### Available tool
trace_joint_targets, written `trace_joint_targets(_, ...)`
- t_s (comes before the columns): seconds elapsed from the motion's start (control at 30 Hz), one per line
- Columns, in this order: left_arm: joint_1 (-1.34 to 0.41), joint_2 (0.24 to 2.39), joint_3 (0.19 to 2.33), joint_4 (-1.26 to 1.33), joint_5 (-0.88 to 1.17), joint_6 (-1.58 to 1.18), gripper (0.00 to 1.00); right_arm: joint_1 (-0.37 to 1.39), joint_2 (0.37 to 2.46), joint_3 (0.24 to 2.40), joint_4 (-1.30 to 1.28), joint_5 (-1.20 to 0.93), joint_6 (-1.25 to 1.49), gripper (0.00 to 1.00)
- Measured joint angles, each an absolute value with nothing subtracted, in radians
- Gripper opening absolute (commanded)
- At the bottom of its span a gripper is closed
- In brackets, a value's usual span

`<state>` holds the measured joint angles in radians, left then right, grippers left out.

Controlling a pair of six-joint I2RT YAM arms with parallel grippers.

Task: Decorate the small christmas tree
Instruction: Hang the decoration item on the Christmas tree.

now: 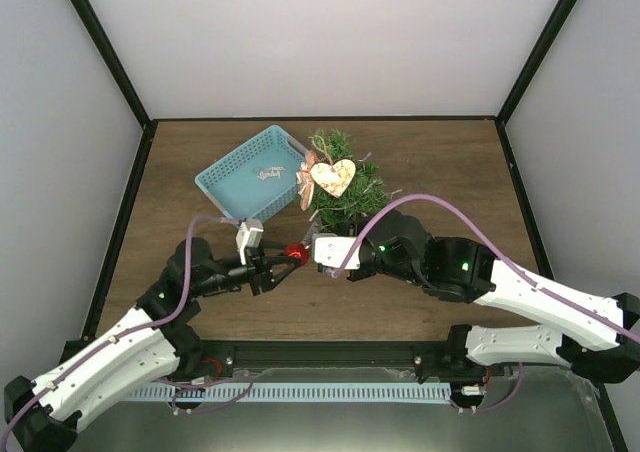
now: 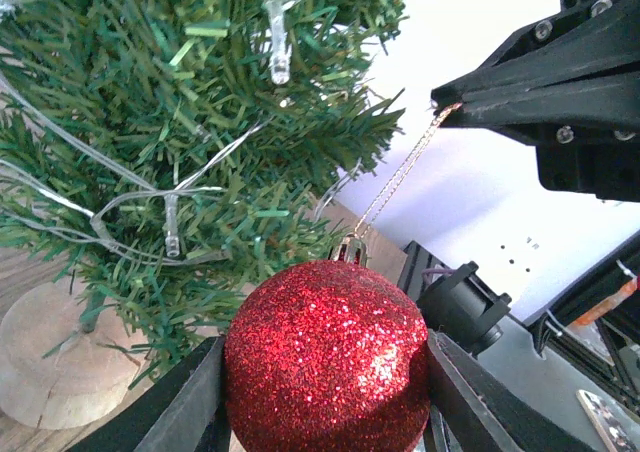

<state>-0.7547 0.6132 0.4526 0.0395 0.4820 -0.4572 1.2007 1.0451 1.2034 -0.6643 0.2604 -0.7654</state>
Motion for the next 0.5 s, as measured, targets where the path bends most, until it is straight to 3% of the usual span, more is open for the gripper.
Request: trace_joint_targets(0.5,-0.755,0.621,0.455,0.042,0.492,-0.430,0.38,1.201,1.114,1.204,-0.679,0.254,-0.795,0.01)
